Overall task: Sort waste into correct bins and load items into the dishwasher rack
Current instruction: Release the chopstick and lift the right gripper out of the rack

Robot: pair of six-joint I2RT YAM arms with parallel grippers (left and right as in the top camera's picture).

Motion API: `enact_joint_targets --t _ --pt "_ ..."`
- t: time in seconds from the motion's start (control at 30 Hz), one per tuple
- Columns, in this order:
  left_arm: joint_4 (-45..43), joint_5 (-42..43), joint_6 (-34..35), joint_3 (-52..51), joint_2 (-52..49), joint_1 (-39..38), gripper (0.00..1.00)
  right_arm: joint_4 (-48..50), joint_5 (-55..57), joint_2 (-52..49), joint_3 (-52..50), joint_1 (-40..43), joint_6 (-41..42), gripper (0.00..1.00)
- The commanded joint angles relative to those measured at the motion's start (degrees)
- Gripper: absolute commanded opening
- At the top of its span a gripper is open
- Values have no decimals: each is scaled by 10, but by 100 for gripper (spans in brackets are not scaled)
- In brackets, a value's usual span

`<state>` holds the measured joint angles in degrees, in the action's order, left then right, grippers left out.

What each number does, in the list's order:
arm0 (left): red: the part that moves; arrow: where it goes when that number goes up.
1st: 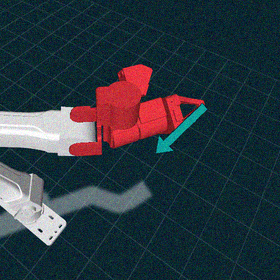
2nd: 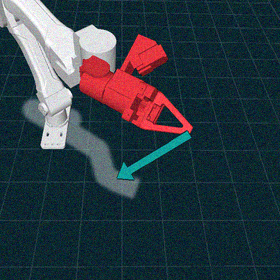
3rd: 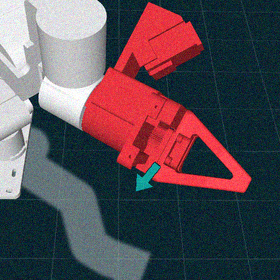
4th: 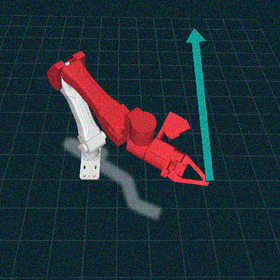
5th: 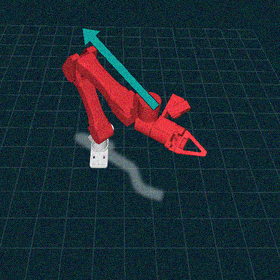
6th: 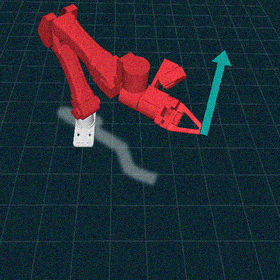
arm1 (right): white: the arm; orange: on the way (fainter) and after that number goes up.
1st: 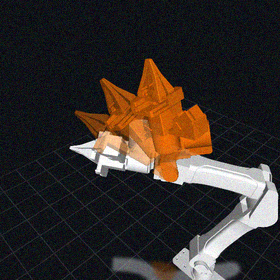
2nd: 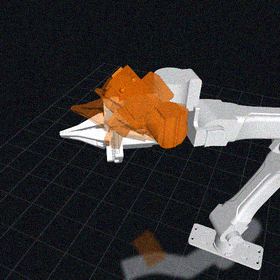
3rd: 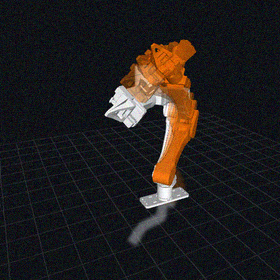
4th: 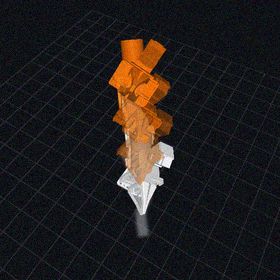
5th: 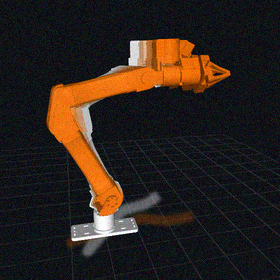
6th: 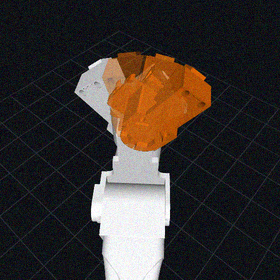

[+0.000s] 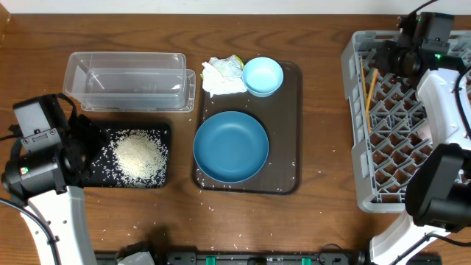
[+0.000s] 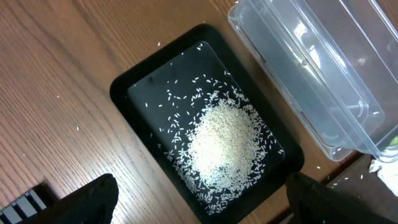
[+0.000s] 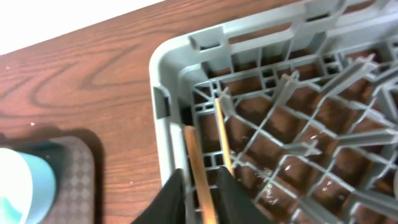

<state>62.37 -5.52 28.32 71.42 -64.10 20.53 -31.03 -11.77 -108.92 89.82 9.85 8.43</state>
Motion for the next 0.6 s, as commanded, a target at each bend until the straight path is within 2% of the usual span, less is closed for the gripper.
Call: enact_joint_targets --t 0.0,0.03,0.1,0.37,0.43,0.47,0.57 --pt "0 -3 -1 5 -2 3 89 0 -18 4 1 -9 -12 48" --pt "0 -3 -1 5 -2 3 89 0 -21 4 1 -10 -12 56" --pt "0 -3 -1 5 -2 3 89 -1 -25 4 1 -11 -9 66" --pt "0 -3 -1 5 -2 3 89 -25 -96 42 1 -11 30 75" --pt "0 -3 -1 5 -2 3 89 -33 -109 65 1 -11 35 82" --pt "0 -3 -1 5 -2 3 89 -38 -112 78 1 -11 36 97" --pt "0 -3 -1 5 -2 3 89 -58 -112 120 1 -11 49 99"
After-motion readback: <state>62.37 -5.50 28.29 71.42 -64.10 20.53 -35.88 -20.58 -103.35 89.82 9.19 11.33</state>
